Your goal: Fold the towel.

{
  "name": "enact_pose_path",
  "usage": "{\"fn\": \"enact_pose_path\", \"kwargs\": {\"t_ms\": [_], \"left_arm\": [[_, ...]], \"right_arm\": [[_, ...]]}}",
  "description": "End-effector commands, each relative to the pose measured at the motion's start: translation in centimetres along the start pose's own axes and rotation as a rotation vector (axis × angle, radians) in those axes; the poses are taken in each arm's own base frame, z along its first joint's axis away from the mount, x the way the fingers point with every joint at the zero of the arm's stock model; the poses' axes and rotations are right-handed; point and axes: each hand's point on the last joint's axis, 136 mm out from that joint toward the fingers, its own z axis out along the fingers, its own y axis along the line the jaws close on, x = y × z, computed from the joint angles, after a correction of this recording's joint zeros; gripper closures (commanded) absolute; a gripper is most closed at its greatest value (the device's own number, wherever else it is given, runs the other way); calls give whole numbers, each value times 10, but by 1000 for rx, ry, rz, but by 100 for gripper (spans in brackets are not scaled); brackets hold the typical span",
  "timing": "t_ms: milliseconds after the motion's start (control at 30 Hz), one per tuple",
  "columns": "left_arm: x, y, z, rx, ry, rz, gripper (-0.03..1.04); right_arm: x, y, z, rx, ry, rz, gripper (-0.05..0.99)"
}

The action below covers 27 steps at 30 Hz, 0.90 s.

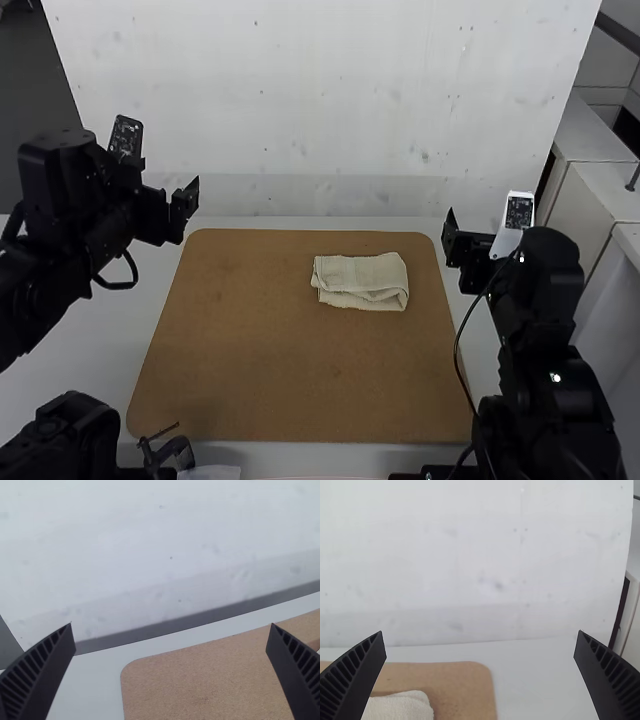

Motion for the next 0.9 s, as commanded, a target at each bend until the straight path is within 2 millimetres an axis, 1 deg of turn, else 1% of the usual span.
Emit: {"fn": "enact_pose_path", "kwargs": {"t_ms": [0,67,133,333,433,500,567,700,767,867], "left_arm": [[-15,5,-21,-20,-80,25,3],[-27,10,-33,-31,-114,18,4],[-32,17,-41,-51,-117,13,4],[-46,54,-70,-188,-151,-19,4],[-50,72,-90,-276,-197,-34,4],[-52,81,-102,-324,-223,-41,4],[-45,86,-105,-353,-200,-52,4],[-37,85,-109,-354,-224,-73,4],[-31,83,-105,-342,-219,-85,4],[-19,70,-93,-276,-226,-74,4]], "right_arm": [[0,0,-1,-3,-20,-6,-3],[-1,-1,-3,-3,-39,-5,-3],[1,-1,-4,-2,-44,-5,-3],[-1,0,-3,-4,-56,-4,-3],[-1,0,-3,-4,-56,-4,-3],[0,0,-3,-4,-53,-4,-3],[4,0,-2,-5,-46,-5,-3],[7,0,-1,-7,-47,-5,-3],[8,0,0,-7,-44,-5,-3],[11,0,1,-5,-38,-7,-3]]}}
